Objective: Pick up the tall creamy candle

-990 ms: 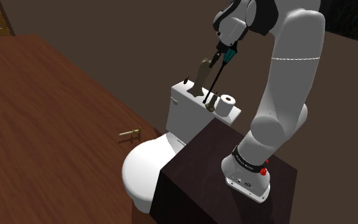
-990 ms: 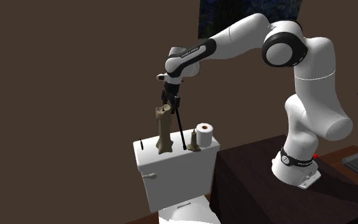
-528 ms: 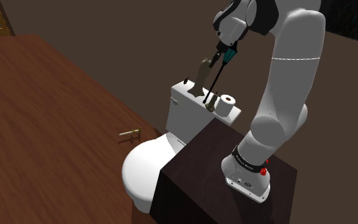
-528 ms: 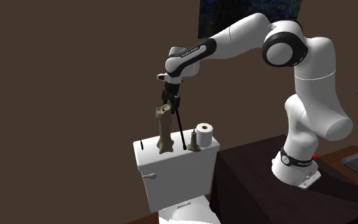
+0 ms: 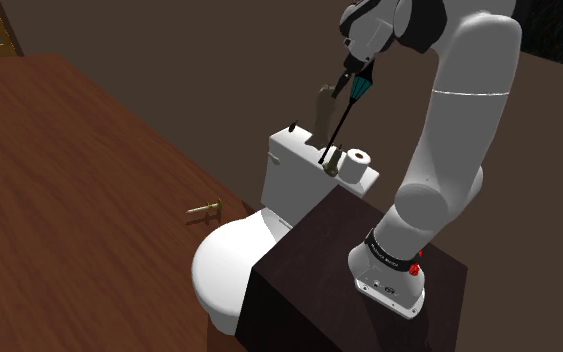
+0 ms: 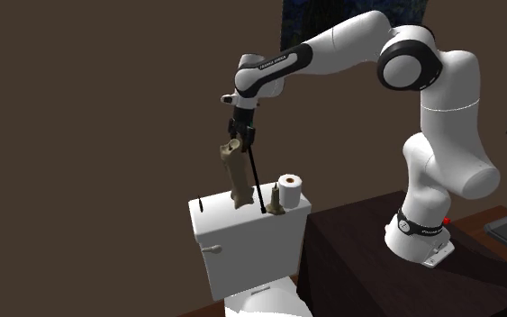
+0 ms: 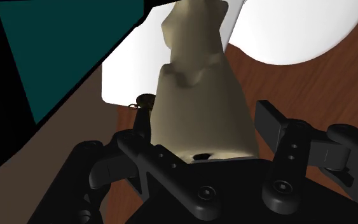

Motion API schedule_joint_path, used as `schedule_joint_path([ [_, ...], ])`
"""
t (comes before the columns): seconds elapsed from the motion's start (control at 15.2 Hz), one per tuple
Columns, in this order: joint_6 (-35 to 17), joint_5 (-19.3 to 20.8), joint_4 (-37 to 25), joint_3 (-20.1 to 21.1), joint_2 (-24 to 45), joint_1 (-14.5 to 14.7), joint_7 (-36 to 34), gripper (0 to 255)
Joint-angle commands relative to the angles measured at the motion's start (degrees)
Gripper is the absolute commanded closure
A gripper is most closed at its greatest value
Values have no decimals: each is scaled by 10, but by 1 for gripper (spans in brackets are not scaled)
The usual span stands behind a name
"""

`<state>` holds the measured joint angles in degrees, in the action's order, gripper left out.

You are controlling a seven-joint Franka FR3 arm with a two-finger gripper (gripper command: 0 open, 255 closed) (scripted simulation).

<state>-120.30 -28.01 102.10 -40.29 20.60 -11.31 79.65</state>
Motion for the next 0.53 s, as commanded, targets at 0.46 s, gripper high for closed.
schedule_joint_path([
  [0.46,43,23,-30,-10,-22,4,-20,255],
])
